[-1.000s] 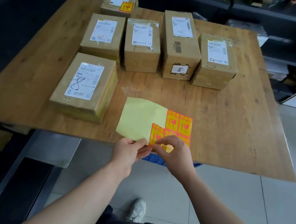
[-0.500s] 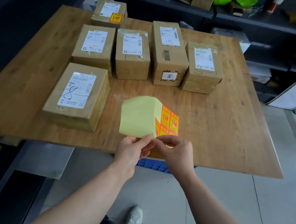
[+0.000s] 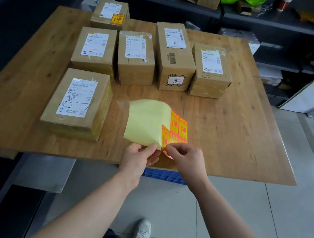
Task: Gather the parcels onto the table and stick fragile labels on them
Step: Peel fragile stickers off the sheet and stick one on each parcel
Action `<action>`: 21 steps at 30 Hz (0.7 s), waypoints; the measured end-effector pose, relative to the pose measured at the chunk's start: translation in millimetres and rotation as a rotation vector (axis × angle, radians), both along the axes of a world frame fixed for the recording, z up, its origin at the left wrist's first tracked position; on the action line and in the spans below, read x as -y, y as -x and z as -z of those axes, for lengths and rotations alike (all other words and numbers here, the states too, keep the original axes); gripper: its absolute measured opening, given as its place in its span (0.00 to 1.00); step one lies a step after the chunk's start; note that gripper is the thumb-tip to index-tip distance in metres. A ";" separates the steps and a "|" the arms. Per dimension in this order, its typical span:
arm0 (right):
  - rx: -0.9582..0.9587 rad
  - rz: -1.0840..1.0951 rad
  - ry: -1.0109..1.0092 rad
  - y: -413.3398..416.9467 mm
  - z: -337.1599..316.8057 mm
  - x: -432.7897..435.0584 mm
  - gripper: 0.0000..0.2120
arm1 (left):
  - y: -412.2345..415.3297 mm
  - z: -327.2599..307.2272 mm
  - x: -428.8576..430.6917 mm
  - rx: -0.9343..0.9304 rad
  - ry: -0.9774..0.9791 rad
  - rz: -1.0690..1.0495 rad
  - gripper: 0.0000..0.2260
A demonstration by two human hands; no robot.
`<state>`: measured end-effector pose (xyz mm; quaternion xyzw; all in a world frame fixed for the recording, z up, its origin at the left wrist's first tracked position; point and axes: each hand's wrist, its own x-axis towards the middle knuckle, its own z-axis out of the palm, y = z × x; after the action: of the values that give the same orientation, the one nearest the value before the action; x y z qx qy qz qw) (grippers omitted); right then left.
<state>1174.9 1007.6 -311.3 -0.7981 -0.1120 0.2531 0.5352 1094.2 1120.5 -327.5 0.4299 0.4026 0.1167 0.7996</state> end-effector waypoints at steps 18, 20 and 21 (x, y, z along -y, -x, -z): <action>0.055 -0.057 0.015 -1.6 -0.6 -4.3 0.05 | -0.8 -1.1 0.3 0.042 -0.051 0.033 0.07; 0.051 -0.052 -0.003 -2.7 0.0 -3.5 0.06 | -0.3 -2.5 0.2 0.052 -0.045 0.034 0.07; 0.046 -0.049 -0.019 -3.4 0.5 -2.7 0.06 | -0.2 -3.0 -0.1 0.062 -0.032 0.032 0.07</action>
<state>1178.3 1010.3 -311.8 -0.7956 -0.1460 0.2467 0.5337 1094.4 1120.6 -324.4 0.4453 0.3689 0.1235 0.8065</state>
